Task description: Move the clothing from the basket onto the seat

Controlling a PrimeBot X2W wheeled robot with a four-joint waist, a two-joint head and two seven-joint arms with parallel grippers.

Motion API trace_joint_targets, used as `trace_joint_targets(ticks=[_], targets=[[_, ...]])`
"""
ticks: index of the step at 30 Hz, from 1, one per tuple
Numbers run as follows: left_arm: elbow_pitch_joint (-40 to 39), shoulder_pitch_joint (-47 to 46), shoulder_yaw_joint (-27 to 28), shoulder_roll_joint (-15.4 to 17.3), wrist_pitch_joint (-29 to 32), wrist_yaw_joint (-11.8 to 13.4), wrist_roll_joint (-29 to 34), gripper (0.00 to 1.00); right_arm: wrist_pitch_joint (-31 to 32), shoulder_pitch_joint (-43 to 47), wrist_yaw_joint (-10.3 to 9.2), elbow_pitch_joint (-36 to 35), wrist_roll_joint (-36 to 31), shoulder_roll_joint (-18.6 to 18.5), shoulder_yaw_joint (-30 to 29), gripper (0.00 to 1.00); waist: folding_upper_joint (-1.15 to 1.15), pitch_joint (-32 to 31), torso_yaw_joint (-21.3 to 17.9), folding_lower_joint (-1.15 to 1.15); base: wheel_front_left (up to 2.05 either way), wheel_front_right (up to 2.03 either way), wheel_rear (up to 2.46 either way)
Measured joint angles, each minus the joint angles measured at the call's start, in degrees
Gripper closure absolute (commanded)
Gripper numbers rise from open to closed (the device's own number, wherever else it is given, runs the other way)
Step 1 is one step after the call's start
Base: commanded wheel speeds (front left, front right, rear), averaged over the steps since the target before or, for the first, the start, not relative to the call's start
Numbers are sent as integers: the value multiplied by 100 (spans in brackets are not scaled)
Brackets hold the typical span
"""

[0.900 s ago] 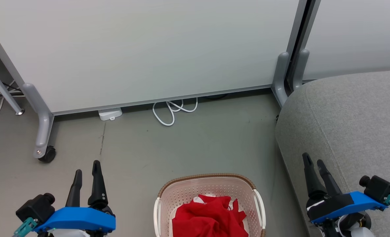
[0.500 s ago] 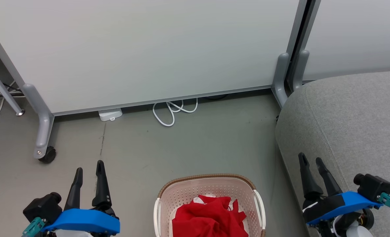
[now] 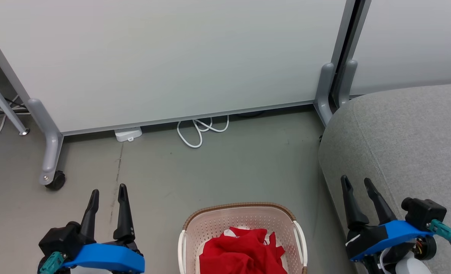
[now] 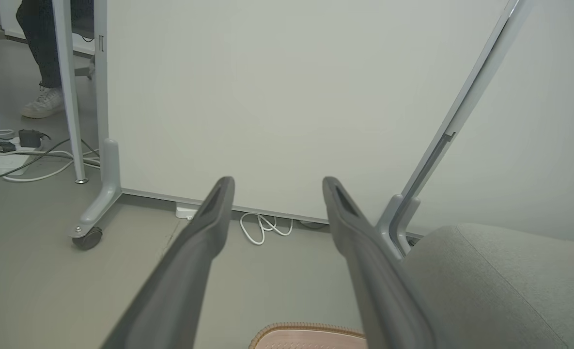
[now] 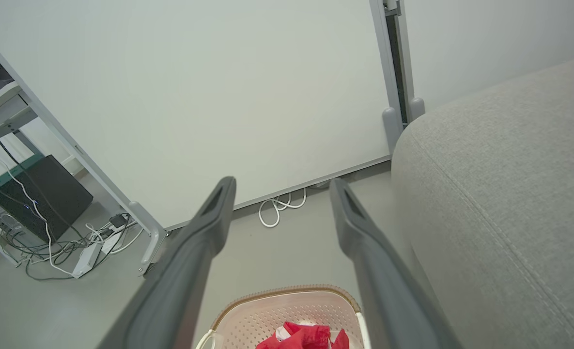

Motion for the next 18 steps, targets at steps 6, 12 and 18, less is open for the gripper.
trace_joint_targets(ticks=[6, 12, 18], targets=[[19, 32, -36, 4, -87, 22, 309, 0, -66, -33, 0, 36, -318, -3, 34, 0, 0, -31, -10, 0, 0, 0, 0], [100, 80, -75, 1, -163, 46, 548, 0, -122, -52, 0, 58, -616, -7, 64, 0, 0, -48, -19, 0, 0, 0, 0], [140, 80, -114, -4, -240, 48, 855, 0, -175, -56, 1, 64, -938, -11, 83, 0, 0, -59, -33, 0, 0, 0, 0]])
